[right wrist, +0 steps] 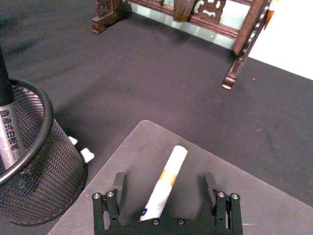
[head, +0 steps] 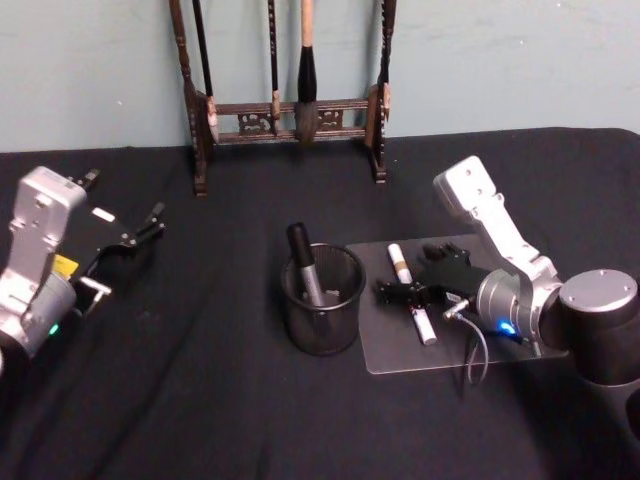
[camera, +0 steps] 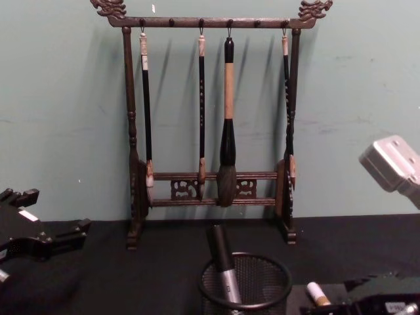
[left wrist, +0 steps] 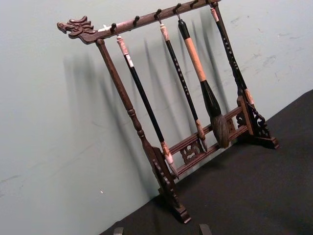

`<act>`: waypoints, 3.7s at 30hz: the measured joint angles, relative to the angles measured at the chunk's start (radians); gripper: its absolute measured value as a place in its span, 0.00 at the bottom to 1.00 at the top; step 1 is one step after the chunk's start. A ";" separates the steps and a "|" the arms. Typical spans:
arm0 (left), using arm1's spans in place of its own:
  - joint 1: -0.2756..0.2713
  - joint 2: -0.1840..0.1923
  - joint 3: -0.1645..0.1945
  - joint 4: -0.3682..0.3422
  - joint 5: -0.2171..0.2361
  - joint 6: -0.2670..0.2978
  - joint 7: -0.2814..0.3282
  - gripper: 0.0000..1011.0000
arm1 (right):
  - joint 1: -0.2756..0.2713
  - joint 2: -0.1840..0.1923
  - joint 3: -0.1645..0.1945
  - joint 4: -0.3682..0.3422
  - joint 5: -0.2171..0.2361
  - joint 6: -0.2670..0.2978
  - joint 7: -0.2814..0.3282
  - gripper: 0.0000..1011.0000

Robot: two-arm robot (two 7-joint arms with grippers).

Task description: Pick up the water-based marker from the table and place it into the pen holder.

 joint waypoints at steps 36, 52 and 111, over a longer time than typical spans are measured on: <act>0.000 0.000 0.000 0.000 0.000 0.000 0.000 0.99 | -0.013 -0.025 0.014 0.021 -0.006 0.003 0.023 0.99; 0.000 0.000 0.000 0.000 0.000 0.000 0.000 0.99 | -0.013 -0.025 0.014 0.020 -0.005 0.003 0.023 0.75; 0.000 0.000 0.000 0.000 0.000 0.000 0.000 0.99 | -0.045 -0.047 0.078 0.009 0.224 -0.651 0.172 0.18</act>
